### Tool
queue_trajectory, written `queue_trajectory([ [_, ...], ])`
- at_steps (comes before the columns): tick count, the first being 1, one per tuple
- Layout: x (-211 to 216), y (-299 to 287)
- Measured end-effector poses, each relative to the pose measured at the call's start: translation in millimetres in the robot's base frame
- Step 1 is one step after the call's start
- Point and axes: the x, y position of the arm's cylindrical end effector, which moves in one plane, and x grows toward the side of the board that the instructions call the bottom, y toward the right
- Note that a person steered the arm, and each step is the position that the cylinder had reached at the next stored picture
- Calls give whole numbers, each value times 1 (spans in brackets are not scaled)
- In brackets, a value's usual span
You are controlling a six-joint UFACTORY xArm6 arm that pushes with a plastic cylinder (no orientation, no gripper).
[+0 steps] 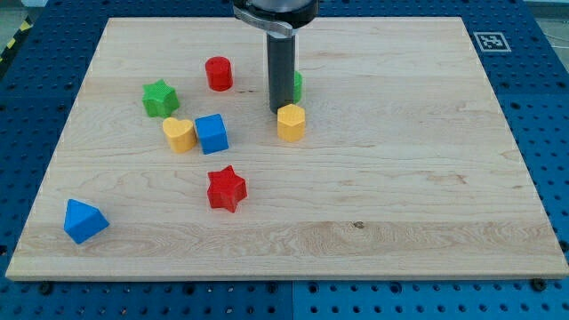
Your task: Push yellow heart slightly towards down
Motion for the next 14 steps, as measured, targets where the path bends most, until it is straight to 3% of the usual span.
queue_trajectory([
  [4,1,-105],
  [6,4,-131],
  [10,38,-135],
  [14,45,-113],
])
